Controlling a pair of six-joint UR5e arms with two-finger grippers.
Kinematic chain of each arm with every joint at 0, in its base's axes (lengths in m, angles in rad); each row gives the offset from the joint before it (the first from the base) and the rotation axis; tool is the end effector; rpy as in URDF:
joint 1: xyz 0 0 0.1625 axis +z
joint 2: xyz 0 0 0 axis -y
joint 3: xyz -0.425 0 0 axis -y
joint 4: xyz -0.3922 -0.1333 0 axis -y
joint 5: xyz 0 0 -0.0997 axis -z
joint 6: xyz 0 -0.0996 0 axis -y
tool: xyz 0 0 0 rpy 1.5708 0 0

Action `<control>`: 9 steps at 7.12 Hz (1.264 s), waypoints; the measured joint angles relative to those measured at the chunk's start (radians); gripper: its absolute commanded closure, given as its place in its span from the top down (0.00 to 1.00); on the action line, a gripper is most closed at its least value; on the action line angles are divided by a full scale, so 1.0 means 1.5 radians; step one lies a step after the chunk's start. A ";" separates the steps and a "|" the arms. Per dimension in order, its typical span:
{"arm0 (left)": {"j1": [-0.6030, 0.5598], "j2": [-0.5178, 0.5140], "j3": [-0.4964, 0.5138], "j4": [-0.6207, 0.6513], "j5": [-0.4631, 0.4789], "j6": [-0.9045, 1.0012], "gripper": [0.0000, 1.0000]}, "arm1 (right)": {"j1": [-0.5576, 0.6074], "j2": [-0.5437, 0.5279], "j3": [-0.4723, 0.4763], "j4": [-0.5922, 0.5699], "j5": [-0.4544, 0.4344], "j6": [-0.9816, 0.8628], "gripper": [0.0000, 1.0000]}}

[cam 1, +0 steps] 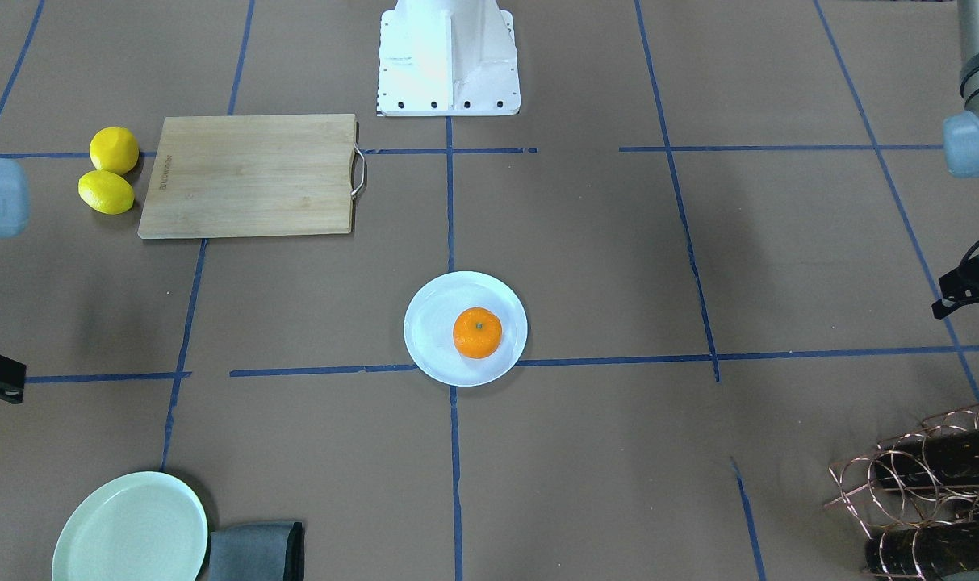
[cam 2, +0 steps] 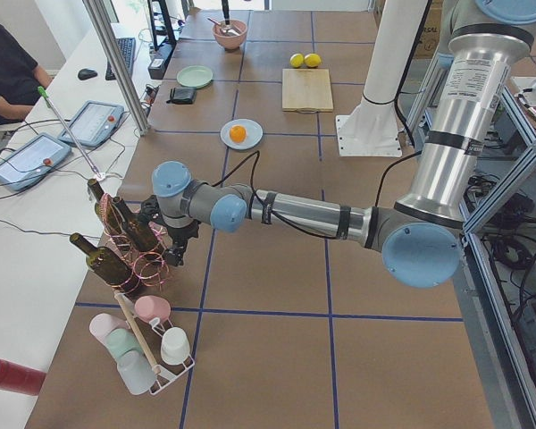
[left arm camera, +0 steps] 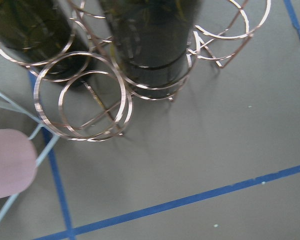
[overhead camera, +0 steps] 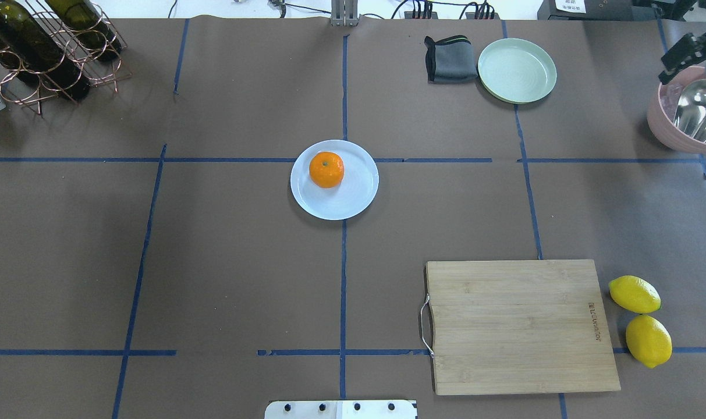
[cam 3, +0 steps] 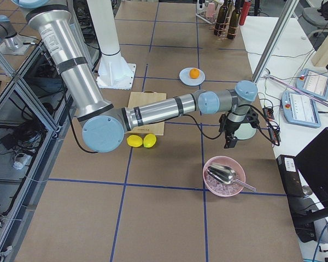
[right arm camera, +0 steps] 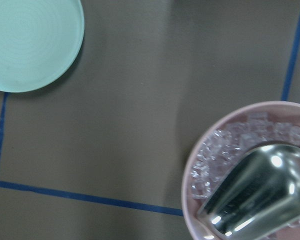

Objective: Pick orange to plate

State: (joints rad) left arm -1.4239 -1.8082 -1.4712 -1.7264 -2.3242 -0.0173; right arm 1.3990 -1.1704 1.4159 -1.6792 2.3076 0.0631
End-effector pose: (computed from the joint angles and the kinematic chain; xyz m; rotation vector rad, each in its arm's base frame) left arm 0.0241 -0.6079 0.5624 0.2175 0.7697 0.2331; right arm -0.0466 -0.6567 0.5180 0.0438 -0.7466 -0.1541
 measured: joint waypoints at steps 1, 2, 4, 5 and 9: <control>-0.019 0.001 0.001 0.033 0.000 0.039 1.00 | 0.035 -0.024 -0.002 0.000 0.023 -0.039 1.00; -0.033 0.001 0.002 0.072 0.000 0.062 1.00 | 0.057 -0.039 -0.001 0.000 0.049 -0.058 1.00; -0.067 0.005 0.000 0.158 0.000 0.077 1.00 | 0.074 -0.074 0.003 0.001 0.079 -0.066 1.00; -0.086 0.015 -0.002 0.189 -0.001 0.097 1.00 | 0.091 -0.087 -0.004 0.000 0.087 -0.066 1.00; -0.136 0.064 -0.011 0.230 -0.003 0.188 1.00 | 0.140 -0.133 0.000 0.003 0.110 -0.073 1.00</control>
State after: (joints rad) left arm -1.6285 -1.7124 -1.4870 -1.3817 -2.3285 0.2647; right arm 1.6086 -1.3699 1.4155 -1.6743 2.4733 -0.0467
